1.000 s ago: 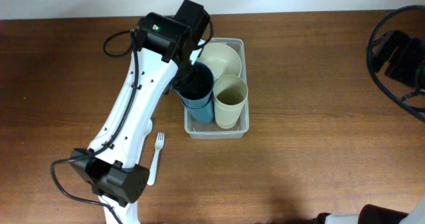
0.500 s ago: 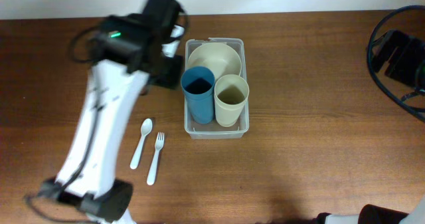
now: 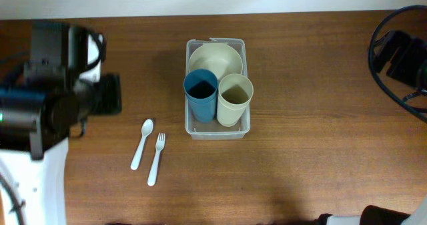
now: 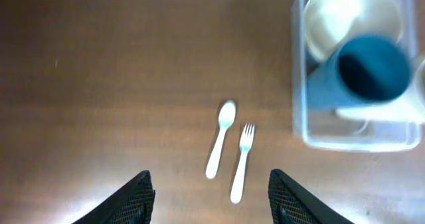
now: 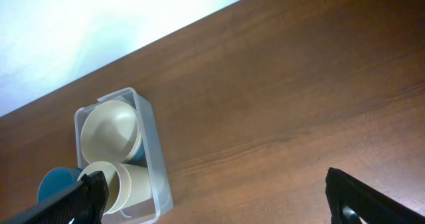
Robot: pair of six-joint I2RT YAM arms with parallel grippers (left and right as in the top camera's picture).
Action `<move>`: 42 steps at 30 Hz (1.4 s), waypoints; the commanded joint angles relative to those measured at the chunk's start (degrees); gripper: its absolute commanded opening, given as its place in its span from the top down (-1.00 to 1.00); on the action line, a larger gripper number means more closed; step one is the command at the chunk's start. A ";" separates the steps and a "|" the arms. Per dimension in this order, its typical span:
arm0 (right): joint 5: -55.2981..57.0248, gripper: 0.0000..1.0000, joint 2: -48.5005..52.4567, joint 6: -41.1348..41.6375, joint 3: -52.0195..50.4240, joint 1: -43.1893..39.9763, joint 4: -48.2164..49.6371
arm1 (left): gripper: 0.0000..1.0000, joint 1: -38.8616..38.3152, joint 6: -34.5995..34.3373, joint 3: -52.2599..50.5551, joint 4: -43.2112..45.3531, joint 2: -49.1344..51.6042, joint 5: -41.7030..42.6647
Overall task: Pack container
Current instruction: 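Retract the left gripper up and back to the left, then lower the left gripper onto the white spoon and grasp it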
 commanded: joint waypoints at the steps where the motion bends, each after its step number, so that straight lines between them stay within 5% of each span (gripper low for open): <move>1: 0.13 -0.98 0.00 -0.44 0.44 -0.42 0.17 | -0.17 1.62 -3.78 -10.27 0.24 -3.23 -0.55; 14: 0.13 -0.98 0.00 -0.44 0.44 -0.42 0.17 | -0.35 2.10 2.19 -50.25 25.88 -0.72 7.63; 24: 0.13 -0.98 0.00 -0.44 0.44 -0.42 0.17 | -0.23 7.32 12.52 -52.61 34.16 13.73 7.43; 28: 0.13 -0.98 0.00 -0.44 0.44 -0.42 0.17 | 0.11 7.15 12.90 -52.61 36.72 19.76 4.79; 42: 0.13 -0.98 0.00 -0.44 0.44 -0.42 0.17 | 0.00 6.69 12.44 -55.23 42.29 22.47 4.00</move>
